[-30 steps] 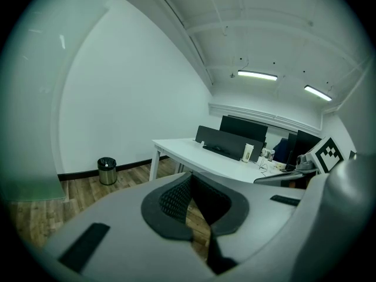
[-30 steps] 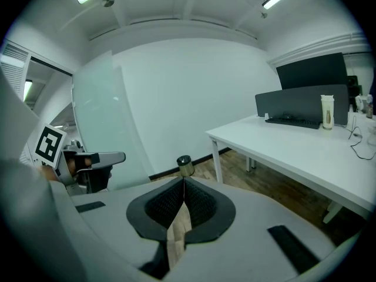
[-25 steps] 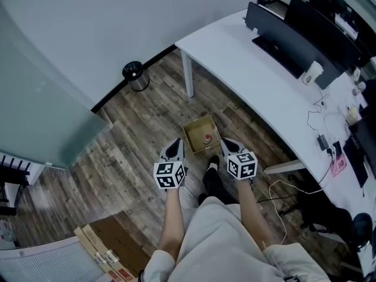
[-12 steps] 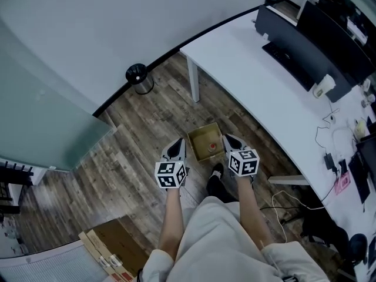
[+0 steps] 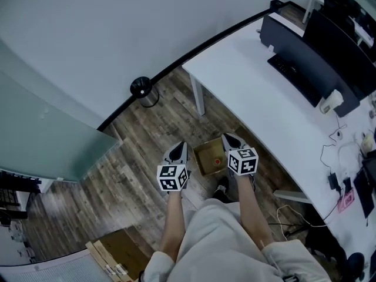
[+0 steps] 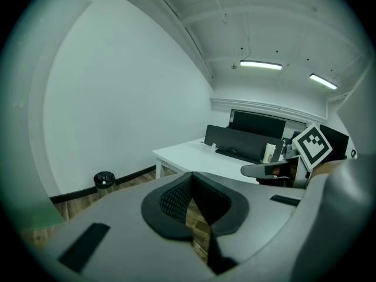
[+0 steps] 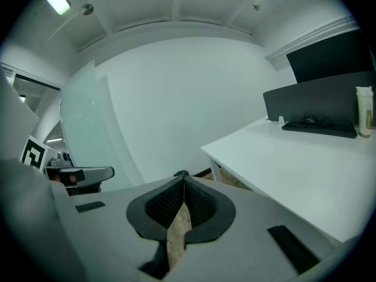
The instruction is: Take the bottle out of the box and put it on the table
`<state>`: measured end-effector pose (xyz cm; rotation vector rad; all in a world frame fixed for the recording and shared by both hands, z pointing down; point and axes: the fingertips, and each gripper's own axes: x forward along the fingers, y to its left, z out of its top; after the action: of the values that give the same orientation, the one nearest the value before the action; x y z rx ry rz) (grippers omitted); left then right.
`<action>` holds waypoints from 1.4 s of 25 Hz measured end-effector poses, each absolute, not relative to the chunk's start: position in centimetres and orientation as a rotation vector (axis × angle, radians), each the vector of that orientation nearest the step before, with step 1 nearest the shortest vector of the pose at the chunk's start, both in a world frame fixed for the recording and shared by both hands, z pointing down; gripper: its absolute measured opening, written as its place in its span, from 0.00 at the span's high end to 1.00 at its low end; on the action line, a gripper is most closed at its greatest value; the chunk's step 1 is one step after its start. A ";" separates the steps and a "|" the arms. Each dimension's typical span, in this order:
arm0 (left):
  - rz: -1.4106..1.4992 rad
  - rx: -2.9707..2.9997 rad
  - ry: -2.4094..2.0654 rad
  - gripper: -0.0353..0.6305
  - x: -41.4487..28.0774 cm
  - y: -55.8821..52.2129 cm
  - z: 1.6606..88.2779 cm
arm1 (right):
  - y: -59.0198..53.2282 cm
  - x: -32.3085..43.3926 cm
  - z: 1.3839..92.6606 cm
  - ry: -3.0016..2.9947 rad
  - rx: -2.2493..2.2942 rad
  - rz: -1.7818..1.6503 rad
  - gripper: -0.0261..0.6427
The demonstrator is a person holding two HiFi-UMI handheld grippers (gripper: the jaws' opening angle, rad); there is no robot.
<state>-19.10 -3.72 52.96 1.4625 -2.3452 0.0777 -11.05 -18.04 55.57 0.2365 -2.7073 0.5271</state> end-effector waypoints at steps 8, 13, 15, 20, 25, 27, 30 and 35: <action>0.134 1.495 -2.326 0.93 -22.0 -8.9 53.1 | -22.4 -14.2 55.7 -2.710 0.229 0.526 0.90; 0.129 1.525 -2.320 0.93 -22.8 -12.9 53.2 | -25.3 -13.9 56.4 -2.702 0.257 0.541 0.90; 0.145 1.533 -2.328 0.93 -22.8 -14.2 53.5 | -26.3 -13.5 57.6 -2.682 0.269 0.566 0.90; 0.167 1.538 -2.287 0.93 -22.6 -14.7 55.7 | -26.6 -12.6 61.5 -2.624 0.284 0.632 0.90; 0.128 1.446 -2.244 0.93 -22.5 -12.9 59.4 | -25.0 -11.6 65.4 -2.536 0.223 0.604 0.90; 0.103 1.394 -2.218 0.93 -22.6 -11.6 61.2 | -24.0 -11.1 67.0 -2.496 0.194 0.583 0.90; 0.048 1.348 -2.182 0.93 -23.1 -10.7 63.8 | -23.6 -11.5 69.6 -2.446 0.176 0.542 0.90; -0.008 1.318 -2.141 0.93 -24.6 -9.8 68.2 | -22.2 -13.2 74.2 -2.390 0.111 0.475 0.90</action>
<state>-24.65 -9.83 68.20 1.3180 -2.1413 -0.0076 -13.15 -22.25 74.16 0.1106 -2.3905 0.4750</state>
